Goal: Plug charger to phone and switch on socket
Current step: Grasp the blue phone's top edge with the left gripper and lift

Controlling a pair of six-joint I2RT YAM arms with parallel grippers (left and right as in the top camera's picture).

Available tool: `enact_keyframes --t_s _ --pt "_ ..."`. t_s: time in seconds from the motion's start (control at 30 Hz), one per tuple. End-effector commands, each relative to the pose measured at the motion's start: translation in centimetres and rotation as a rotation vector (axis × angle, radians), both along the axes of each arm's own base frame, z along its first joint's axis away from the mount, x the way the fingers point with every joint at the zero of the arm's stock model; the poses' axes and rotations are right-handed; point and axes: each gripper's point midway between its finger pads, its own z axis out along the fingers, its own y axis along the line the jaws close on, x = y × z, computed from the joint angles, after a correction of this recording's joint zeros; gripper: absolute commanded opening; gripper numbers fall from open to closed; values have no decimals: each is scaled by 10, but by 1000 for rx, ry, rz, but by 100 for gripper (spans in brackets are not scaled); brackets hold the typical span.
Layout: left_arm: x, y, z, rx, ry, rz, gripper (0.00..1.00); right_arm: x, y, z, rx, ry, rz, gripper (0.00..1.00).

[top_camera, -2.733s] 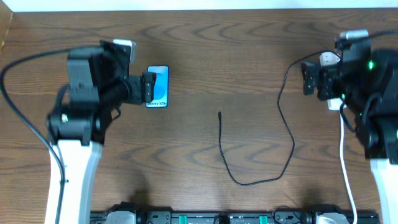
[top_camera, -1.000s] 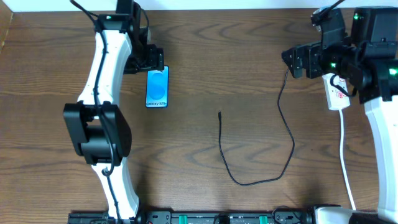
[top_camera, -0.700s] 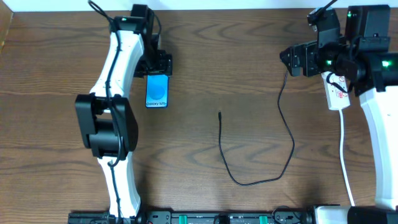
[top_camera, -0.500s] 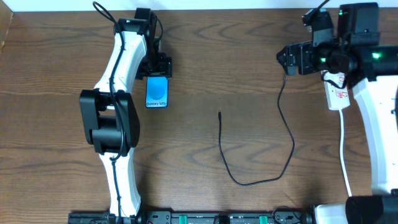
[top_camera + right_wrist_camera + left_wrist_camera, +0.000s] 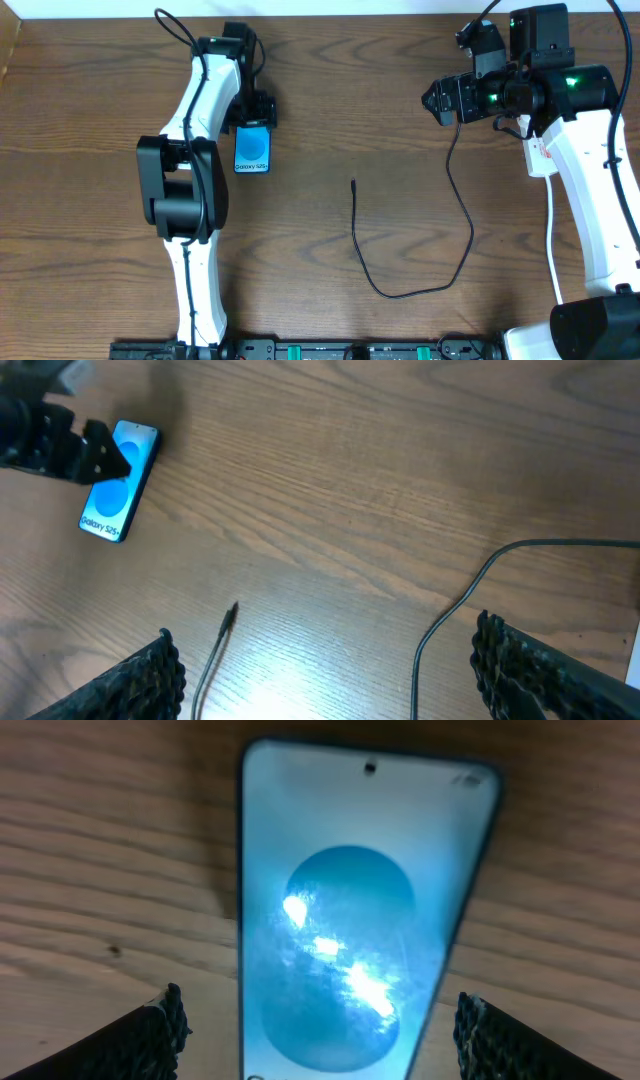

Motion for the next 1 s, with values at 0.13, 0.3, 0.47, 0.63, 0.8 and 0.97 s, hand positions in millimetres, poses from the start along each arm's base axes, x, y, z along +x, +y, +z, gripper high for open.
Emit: enact_keyframes --t_s 0.13,0.3,0.47,0.63,0.8,0.97 --pt "-9 -2 -15 6 38 6 87 2 4 4 15 -4 2 91" --pt "-14 -2 -28 7 49 5 87 2 4 4 15 -4 2 92" --pt "-18 -9 -31 -37 64 5 87 2 4 4 15 -5 2 92" --pt "-24 -10 -34 -42 86 7 87 2 4 4 15 -4 2 92" --pt "-37 -8 -44 -37 127 15 87 1 4 4 15 -4 2 93" --pt "-43 -8 -56 -36 135 14 87 1 4 4 15 -4 2 94"
